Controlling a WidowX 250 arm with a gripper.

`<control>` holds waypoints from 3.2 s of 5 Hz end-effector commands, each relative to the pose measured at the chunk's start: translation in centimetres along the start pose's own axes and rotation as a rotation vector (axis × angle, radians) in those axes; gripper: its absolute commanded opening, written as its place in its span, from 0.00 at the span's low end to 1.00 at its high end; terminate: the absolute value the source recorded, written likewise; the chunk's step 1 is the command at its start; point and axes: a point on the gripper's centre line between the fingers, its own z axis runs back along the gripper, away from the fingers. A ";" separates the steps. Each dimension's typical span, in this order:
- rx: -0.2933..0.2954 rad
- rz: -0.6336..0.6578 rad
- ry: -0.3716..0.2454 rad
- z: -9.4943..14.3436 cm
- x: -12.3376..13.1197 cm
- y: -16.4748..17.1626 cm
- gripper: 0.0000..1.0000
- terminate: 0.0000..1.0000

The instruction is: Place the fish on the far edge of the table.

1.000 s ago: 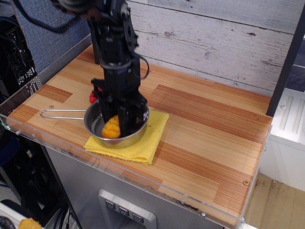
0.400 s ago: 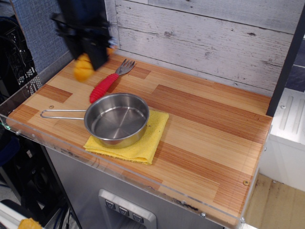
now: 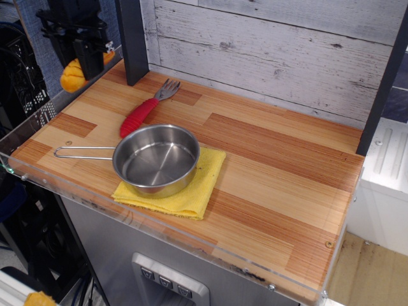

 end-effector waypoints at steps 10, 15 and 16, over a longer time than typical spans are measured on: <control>0.074 0.072 -0.004 3.8 -1.1 -4.3 1.00 0.00; 0.074 0.072 -0.004 3.8 -1.1 -4.3 1.00 0.00; 0.074 0.072 -0.004 3.8 -1.1 -4.3 1.00 0.00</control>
